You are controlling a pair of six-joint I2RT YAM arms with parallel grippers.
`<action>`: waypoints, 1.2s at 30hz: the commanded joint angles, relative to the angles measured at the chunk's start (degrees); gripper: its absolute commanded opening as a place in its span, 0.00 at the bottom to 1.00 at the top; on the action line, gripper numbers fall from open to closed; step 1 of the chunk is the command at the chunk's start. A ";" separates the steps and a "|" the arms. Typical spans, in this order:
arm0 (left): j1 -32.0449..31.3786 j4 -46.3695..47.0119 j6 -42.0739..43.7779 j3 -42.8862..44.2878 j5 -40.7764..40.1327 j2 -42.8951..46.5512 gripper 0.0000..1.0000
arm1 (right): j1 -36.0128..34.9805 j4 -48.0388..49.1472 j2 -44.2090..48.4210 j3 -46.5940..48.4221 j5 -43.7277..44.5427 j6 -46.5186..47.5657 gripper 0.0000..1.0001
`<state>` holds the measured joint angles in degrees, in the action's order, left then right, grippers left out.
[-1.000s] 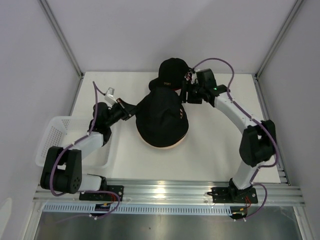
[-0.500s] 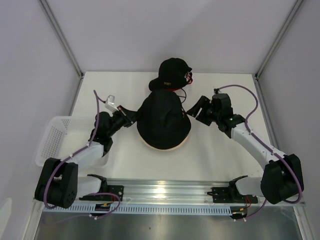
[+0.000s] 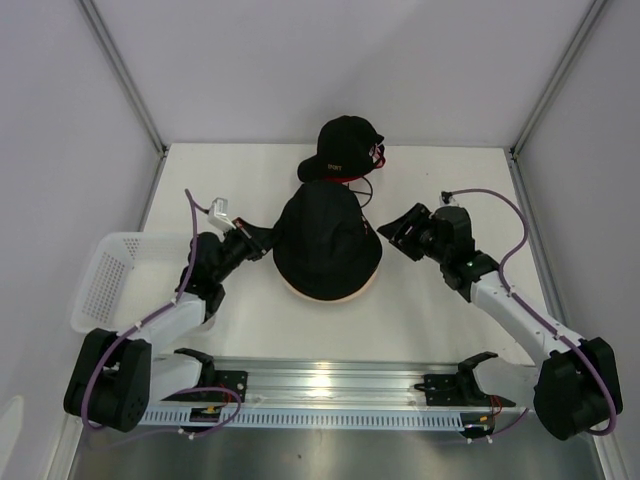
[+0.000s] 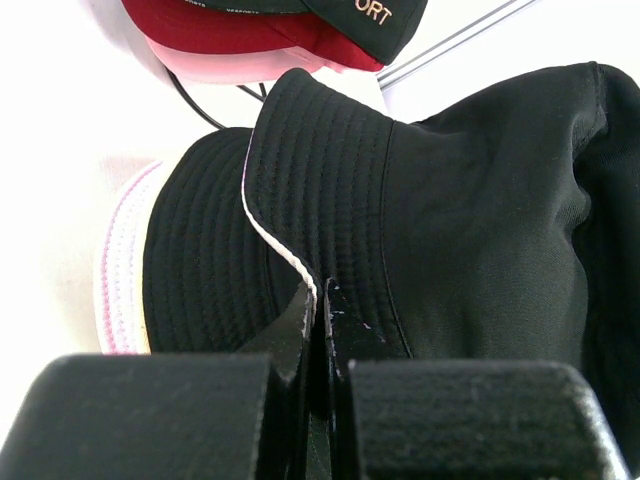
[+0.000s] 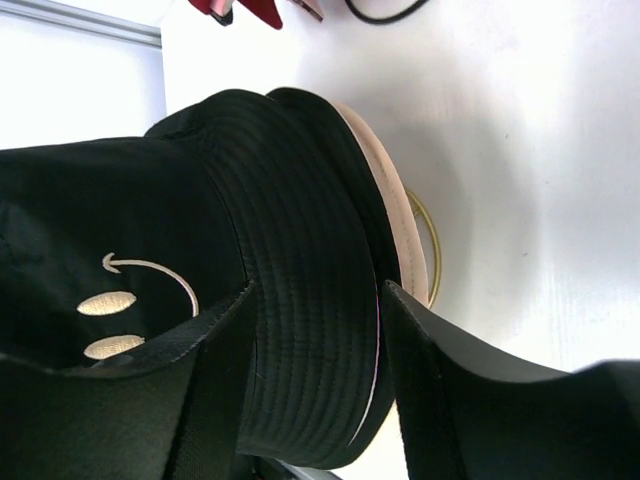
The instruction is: Stack the hats
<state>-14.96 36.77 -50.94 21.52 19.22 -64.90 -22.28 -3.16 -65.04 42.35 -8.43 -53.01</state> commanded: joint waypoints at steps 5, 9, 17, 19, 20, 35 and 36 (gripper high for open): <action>-1.47 -1.79 1.81 -1.65 -0.33 1.71 0.01 | -0.66 5.00 2.18 -3.93 -0.10 -3.50 0.61; -1.65 -1.18 1.28 -2.18 -0.24 2.32 0.01 | -0.66 6.85 4.47 -6.22 0.08 -4.99 0.60; -2.97 -0.92 0.75 -3.06 -0.94 2.85 0.01 | -1.71 10.71 4.92 -8.95 -0.54 -7.19 0.58; -3.14 -0.91 0.75 -3.06 -1.03 2.85 0.01 | -2.06 11.59 4.48 -9.21 -0.71 -7.37 0.57; -3.23 -1.00 0.75 -3.06 -0.94 2.85 0.01 | -2.24 11.77 4.30 -9.30 -0.71 -7.37 0.56; -3.93 -2.84 0.22 -3.41 -2.43 2.59 0.01 | -2.85 13.97 3.16 -10.00 -1.77 -7.02 0.00; -4.20 -3.89 0.14 -3.24 -3.22 2.76 0.01 | -2.77 13.79 3.07 -10.00 -1.68 -6.84 0.00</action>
<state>-17.67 36.53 -51.05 19.29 16.45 -62.54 -24.69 7.01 -61.82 32.10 -9.56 -60.25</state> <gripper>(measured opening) 0.023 0.028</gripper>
